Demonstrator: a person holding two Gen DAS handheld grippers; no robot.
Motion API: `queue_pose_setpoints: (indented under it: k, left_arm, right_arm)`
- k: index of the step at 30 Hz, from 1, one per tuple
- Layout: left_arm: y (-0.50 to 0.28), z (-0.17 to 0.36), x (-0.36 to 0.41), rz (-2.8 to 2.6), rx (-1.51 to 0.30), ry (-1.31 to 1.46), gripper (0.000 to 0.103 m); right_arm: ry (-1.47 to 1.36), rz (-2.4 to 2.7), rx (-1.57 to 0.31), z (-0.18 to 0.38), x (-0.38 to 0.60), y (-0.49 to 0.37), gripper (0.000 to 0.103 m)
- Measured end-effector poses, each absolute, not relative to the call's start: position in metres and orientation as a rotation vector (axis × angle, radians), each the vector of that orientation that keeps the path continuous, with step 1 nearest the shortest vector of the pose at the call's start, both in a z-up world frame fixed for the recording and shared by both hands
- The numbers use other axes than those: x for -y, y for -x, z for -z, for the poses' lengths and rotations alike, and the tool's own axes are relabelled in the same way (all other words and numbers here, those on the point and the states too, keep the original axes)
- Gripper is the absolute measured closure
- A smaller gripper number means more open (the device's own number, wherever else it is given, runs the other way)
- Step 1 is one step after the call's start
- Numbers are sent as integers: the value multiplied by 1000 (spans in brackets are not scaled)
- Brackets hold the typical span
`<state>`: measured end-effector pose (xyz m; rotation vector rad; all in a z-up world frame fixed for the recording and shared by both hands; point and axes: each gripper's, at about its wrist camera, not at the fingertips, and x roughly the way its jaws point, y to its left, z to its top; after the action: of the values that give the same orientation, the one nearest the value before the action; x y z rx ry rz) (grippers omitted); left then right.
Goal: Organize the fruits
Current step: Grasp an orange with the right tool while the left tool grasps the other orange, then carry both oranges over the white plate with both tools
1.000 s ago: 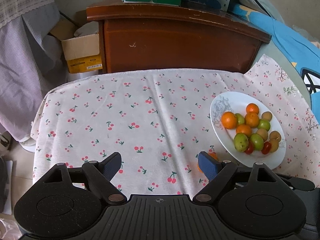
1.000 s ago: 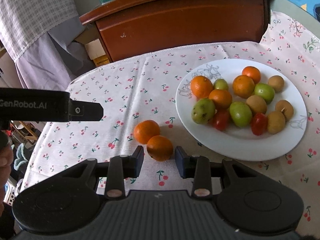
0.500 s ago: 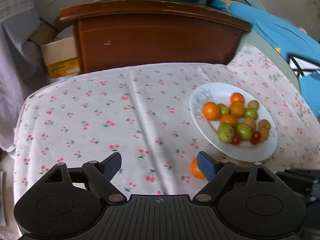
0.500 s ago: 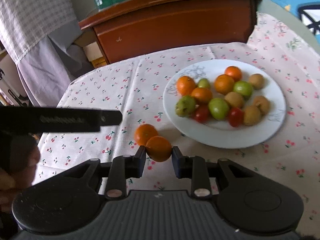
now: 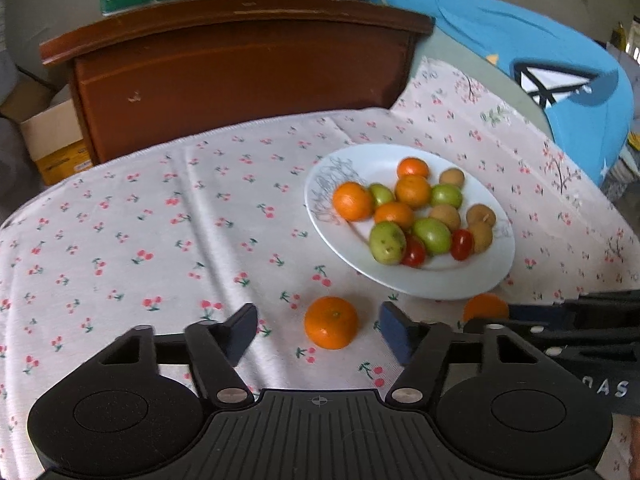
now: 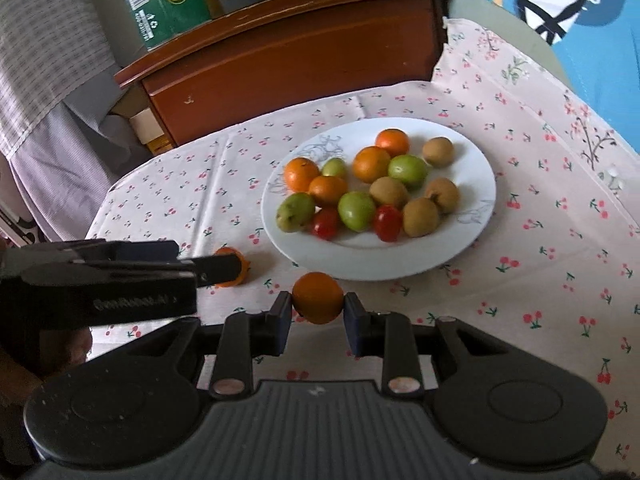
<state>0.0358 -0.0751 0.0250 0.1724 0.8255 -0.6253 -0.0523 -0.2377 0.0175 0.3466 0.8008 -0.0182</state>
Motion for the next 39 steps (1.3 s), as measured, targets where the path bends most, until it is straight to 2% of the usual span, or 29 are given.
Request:
queue_pose_setpoints:
  k: [2, 5, 6, 25, 39]
  left_arm:
    - [-37, -21, 77, 628, -834, -175, 49]
    - [-37, -14, 81, 637, -853, -184, 71]
    - [-37, -13, 81, 641, -854, -183, 74]
    - [-49, -47, 78, 656, -766, -60, 75]
    - [-66, -52, 121, 725, -714, -33, 74]
  right_arm:
    - [-357, 23, -800, -18, 239, 53, 75]
    - [-366, 25, -799, -18, 240, 53, 75]
    - [-367, 25, -800, -18, 240, 52, 75]
    - [-373, 32, -727, -39, 243, 43, 75]
    - [-366, 106, -657, -58, 278, 9, 75]
